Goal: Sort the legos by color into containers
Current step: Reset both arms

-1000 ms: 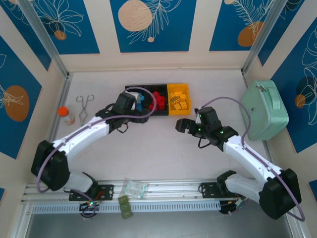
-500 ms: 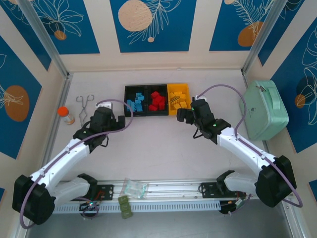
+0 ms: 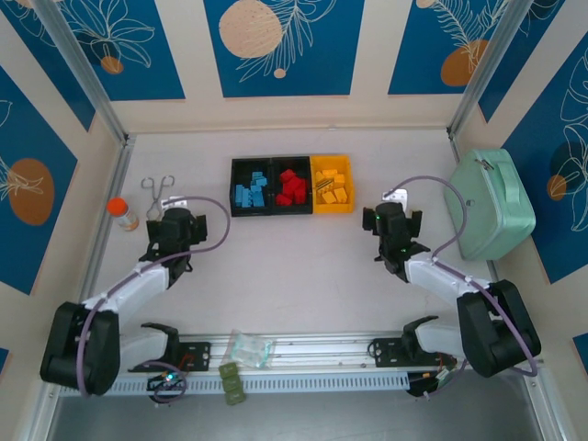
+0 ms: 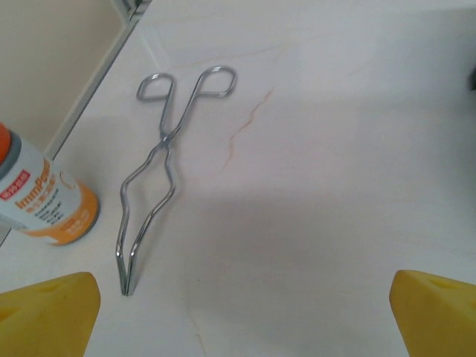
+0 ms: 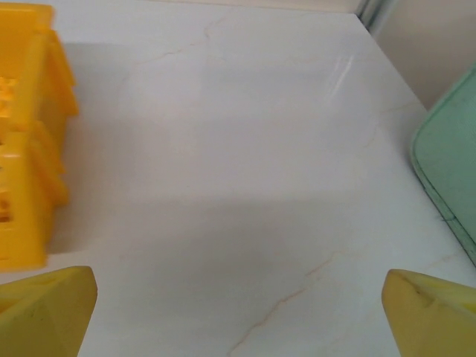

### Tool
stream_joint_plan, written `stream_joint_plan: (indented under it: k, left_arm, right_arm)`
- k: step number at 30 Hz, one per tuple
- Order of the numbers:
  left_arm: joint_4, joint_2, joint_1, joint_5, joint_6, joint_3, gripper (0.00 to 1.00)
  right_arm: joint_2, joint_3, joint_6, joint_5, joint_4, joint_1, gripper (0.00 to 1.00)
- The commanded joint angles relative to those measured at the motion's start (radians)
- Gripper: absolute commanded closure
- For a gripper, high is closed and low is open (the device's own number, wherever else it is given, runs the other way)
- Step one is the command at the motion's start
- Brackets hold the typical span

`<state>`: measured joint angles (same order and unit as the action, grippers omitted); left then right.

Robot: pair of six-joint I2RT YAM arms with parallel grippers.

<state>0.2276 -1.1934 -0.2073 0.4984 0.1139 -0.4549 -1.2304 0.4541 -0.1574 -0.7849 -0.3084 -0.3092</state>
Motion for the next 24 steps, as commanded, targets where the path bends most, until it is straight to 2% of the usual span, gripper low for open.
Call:
stream_joint_plan:
  k: [1,3,4,5,7,8,9,10,11,12,13,15,16,17,24]
  left_arm:
    - [0.365,-0.121,0.036,-0.023,-0.063,0.041,0.01]
    - [0.572,-0.233,0.044,-0.042,-0.136,0.067,0.01]
    - [0.645,-0.287,0.045,-0.064,-0.148,0.070,0.01]
    - [0.693,-0.328,0.050,-0.100,-0.161,0.069,0.01]
    - [0.593,-0.319,0.069,-0.180,-0.145,0.041,0.01]
    - [0.644,-0.336,0.087,-0.248,-0.141,0.062,0.01]
    - [0.792,-0.389,0.104,-0.297,-0.157,0.111,0.01]
    - [0.862,-0.390,0.104,-0.317,-0.161,0.141,0.01]
    - [0.802,-0.357,0.106,-0.334,-0.155,0.138,0.01]
    - [0.781,-0.365,0.106,-0.335,-0.159,0.123,0.01]
    - [0.793,-0.384,0.105,-0.323,-0.166,0.109,0.01]
    - [0.721,-0.373,0.103,-0.300,-0.156,0.085,0.01]
    - [0.753,-0.386,0.103,-0.296,-0.161,0.088,0.01]
    - [0.732,-0.378,0.102,-0.296,-0.158,0.085,0.01]
    - [0.750,-0.380,0.102,-0.294,-0.160,0.091,0.01]
  right_arm:
    - [-0.034,-0.068,0.048,0.098,-0.288,0.066,0.01]
    - [-0.081,-0.104,0.046,0.183,-0.410,0.113,0.01]
    - [-0.091,-0.098,0.041,0.195,-0.419,0.121,0.01]
    - [-0.105,-0.102,0.049,0.262,-0.449,0.144,0.01]
    - [-0.156,-0.091,0.071,0.372,-0.488,0.186,0.01]
    - [-0.216,-0.110,0.066,0.418,-0.586,0.211,0.01]
    - [-0.315,-0.126,0.055,0.484,-0.731,0.243,0.01]
    - [-0.340,-0.111,0.069,0.473,-0.719,0.234,0.01]
    - [-0.283,-0.066,0.064,0.491,-0.518,0.231,0.01]
    - [-0.293,-0.056,0.049,0.569,-0.531,0.272,0.01]
    - [-0.319,-0.072,0.034,0.555,-0.618,0.279,0.01]
    - [-0.290,-0.051,0.024,0.520,-0.515,0.277,0.01]
    - [-0.305,-0.071,0.032,0.487,-0.587,0.261,0.01]
    - [-0.297,-0.068,0.040,0.428,-0.572,0.235,0.01]
    - [-0.292,-0.054,0.026,0.512,-0.531,0.273,0.01]
